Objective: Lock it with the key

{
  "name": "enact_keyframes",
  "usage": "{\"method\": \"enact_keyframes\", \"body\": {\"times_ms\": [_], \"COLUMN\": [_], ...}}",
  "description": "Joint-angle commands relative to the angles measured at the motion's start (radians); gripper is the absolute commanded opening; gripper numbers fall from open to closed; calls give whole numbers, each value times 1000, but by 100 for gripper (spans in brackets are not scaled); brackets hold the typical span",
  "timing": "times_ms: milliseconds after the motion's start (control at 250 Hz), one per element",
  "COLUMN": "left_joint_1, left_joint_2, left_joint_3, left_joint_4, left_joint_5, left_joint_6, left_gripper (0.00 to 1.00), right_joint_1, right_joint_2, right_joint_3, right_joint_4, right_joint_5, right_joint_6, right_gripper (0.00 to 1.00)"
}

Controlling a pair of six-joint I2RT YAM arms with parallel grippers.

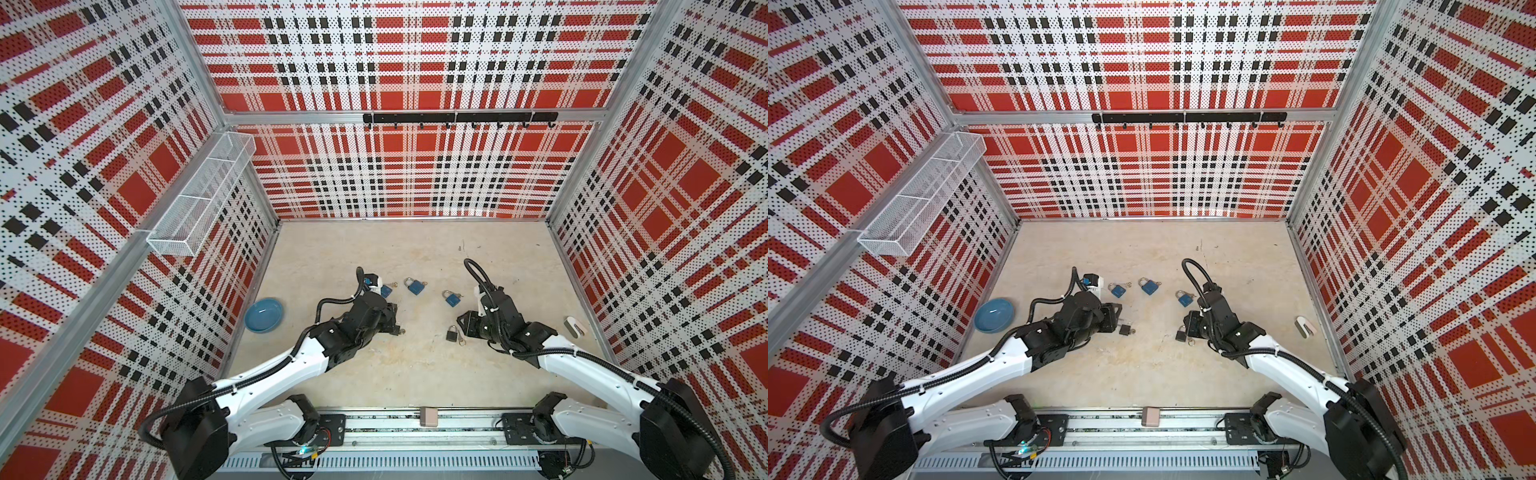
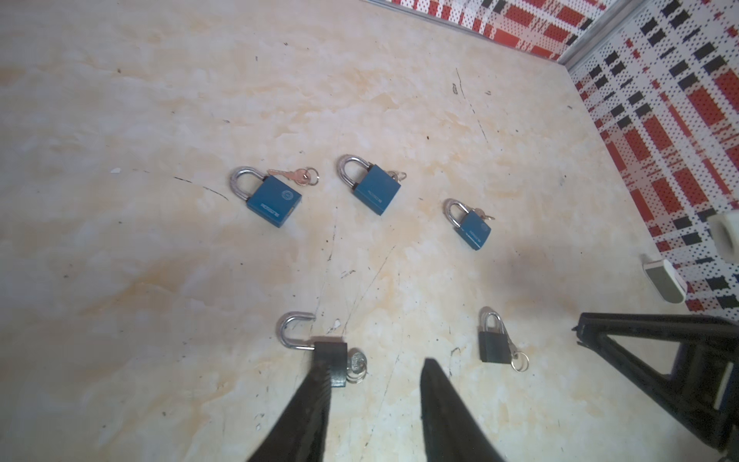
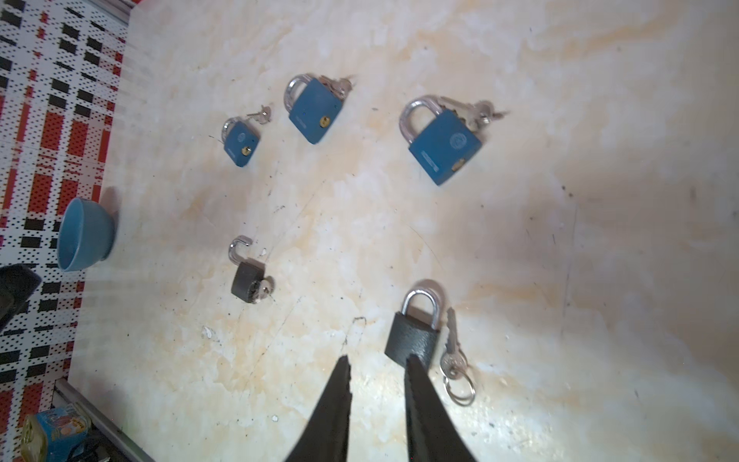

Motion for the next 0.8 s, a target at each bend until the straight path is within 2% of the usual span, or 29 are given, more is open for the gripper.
{"method": "enact_keyframes", "body": {"times_ms": [0,164,256,376,516,796], "left_joint_1": [39,102,133,191,274,372], "left_joint_2": [-67,-174,-252,-344,-412,-435], "left_joint_3": [-19,-49,-77,-109,-124,-116], "left_joint_4": [-102,-240,-301,-376,-443,-469], "left_joint_5": [-30,-13,-7,29,96,174], "left_joint_6": [2,-42,-74,-122,-133,-93], "left_gripper": [43,43,45,50,51,51], "right_joint_1": [16,88,113,124,153,213], "right_joint_2": [78,254,337,436,554,733], "right_joint_3": [85,245,302,353,425,550], "right_joint_4": [-16,-90,-59,8,40,68], "right_joint_5": [-29,36,-2,-74,-144,-226], "right_joint_6": [-141,-329,-395,-442,-495,-519], "right_gripper": [29,34,39,45,49,52]}}
